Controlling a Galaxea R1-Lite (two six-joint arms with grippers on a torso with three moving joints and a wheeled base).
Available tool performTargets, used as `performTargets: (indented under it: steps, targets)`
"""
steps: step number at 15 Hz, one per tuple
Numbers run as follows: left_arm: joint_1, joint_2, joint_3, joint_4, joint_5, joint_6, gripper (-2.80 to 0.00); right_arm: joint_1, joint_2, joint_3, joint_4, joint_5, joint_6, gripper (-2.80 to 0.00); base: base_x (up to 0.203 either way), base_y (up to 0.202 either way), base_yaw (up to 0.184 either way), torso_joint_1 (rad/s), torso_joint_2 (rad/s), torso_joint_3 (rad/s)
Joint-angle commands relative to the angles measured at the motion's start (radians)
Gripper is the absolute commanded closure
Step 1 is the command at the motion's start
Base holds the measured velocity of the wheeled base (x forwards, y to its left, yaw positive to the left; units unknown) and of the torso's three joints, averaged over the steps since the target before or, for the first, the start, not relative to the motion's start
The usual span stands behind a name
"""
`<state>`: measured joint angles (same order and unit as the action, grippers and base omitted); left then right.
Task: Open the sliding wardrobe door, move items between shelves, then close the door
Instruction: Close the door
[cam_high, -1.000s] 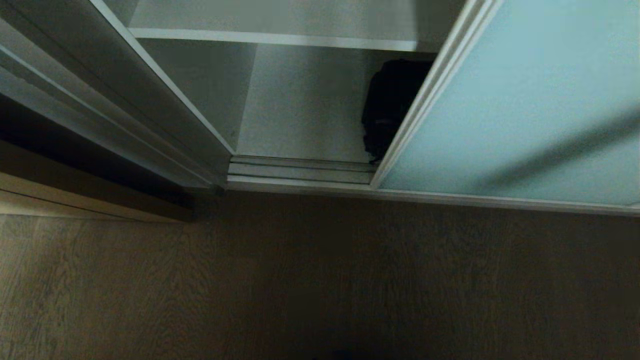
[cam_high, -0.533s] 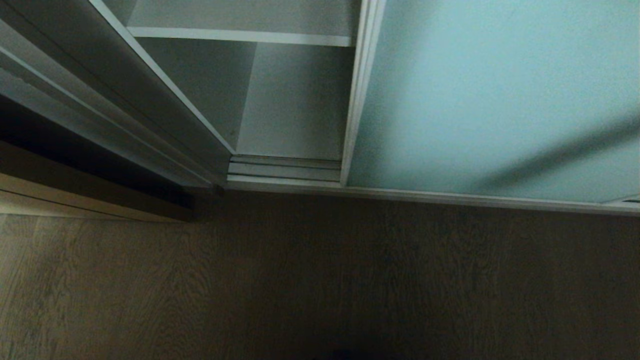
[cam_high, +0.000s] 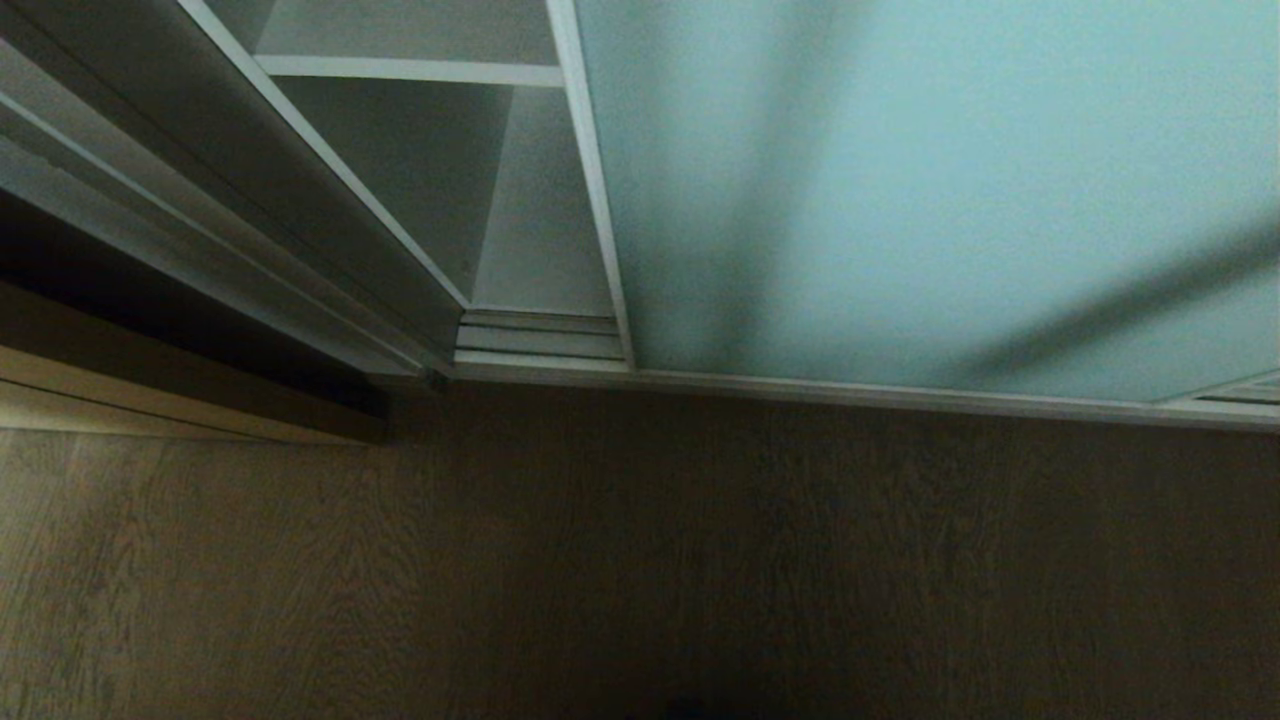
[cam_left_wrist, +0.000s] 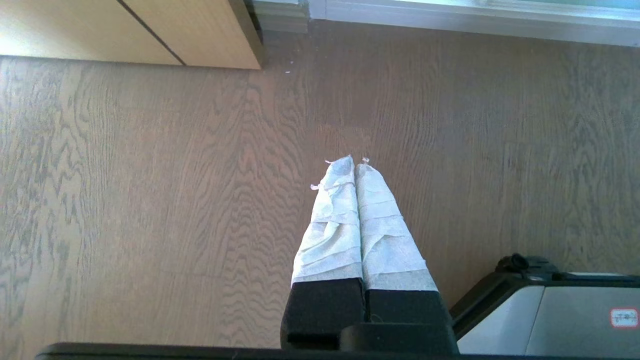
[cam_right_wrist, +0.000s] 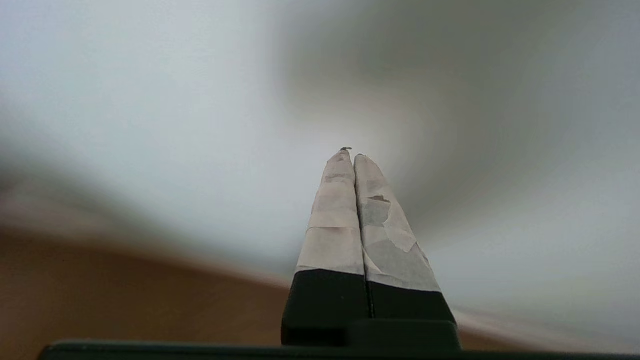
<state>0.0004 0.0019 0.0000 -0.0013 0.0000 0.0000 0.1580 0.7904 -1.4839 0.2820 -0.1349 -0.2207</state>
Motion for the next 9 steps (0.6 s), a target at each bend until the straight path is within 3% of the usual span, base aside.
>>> performTargets:
  steps: [1, 4, 7, 9]
  targets:
    - [0.001, 0.000, 0.000, 0.000, 0.000, 0.000, 0.00, -0.222, -0.067, -0.019, 0.010, -0.067, 0.028, 0.00, 0.000, 0.000, 0.000, 0.000, 0.00, 0.000]
    - [0.000, 0.000, 0.000, 0.000, 0.000, 0.000, 0.00, -0.531, -0.036, -0.021, 0.004, -0.125, 0.061, 0.00, 0.000, 0.000, 0.000, 0.000, 0.00, 0.000]
    - [0.001, 0.000, 0.000, 0.000, 0.000, 0.000, 0.00, -0.830, 0.014, -0.026, -0.016, -0.127, 0.094, 0.00, 0.000, 0.000, 0.000, 0.000, 0.00, 0.000]
    - [0.001, 0.000, 0.000, 0.000, 0.000, 0.000, 0.00, -0.987, 0.044, -0.019, -0.074, -0.117, 0.104, 0.00, 0.000, 0.000, 0.000, 0.000, 0.00, 0.000]
